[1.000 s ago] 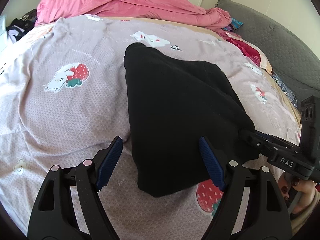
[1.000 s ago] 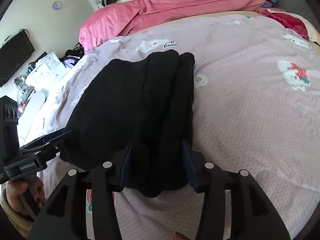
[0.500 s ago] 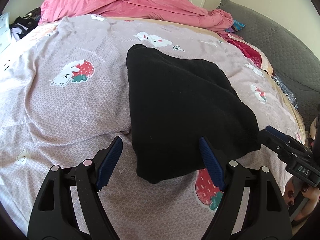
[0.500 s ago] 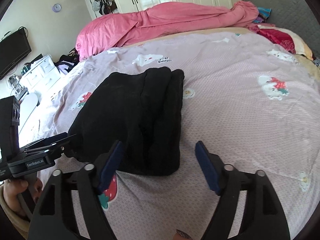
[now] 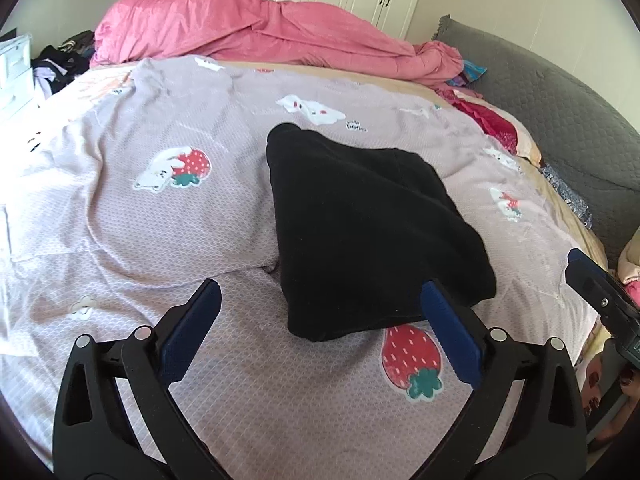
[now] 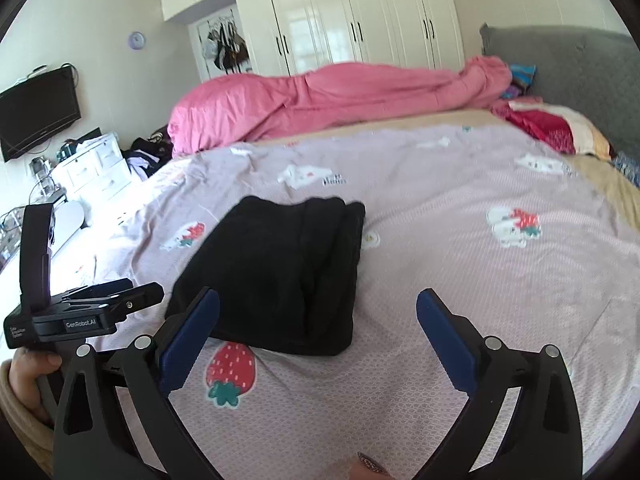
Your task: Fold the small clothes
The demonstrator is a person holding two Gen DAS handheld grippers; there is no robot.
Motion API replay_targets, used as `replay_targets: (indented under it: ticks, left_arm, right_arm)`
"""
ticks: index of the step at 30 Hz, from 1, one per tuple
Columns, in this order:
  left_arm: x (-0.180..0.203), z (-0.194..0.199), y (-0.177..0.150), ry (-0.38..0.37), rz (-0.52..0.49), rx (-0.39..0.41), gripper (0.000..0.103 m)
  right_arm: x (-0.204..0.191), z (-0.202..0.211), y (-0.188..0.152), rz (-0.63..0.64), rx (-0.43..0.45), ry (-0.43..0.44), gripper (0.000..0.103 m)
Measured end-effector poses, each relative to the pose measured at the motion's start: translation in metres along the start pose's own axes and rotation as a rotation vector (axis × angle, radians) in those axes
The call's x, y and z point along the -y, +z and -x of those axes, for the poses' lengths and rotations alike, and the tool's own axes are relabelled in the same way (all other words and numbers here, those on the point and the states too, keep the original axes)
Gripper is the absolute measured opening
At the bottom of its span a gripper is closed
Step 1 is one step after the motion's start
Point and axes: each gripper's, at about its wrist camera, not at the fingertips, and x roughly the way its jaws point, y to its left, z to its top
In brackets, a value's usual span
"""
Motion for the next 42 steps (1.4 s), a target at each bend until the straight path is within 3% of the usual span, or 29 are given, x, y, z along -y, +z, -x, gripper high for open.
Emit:
replay_targets:
  ticks: [3,13,20,27,42]
  left_arm:
    - [-0.002,0.012,-0.002,-0.011,0.013,0.016,0.094]
    - [0.001,0.041,-0.034,0.089,-0.032,0.07,0.094]
    - [-0.009,0.049,-0.055,0.096,0.014,0.095,0.094]
    - [-0.006,0.039,-0.064,0.092,0.003,0.054,0.094]
    - [-0.003,0.031,-0.069,0.118,-0.011,0.022,0.094]
  right_arm:
    - [-0.005,0.012,0.001,-0.003,0.035,0.015,0.098]
    - [-0.021,0.029,-0.01,0.018,0.079,-0.022,0.098]
    - [-0.029,0.023,-0.036,0.051,0.038,-0.07,0.098]
    - [-0.031,0.006,-0.063,0.02,-0.061,-0.074,0.098]
    - [-0.029,-0.002,-0.073,0.012,-0.106,-0.067,0.099]
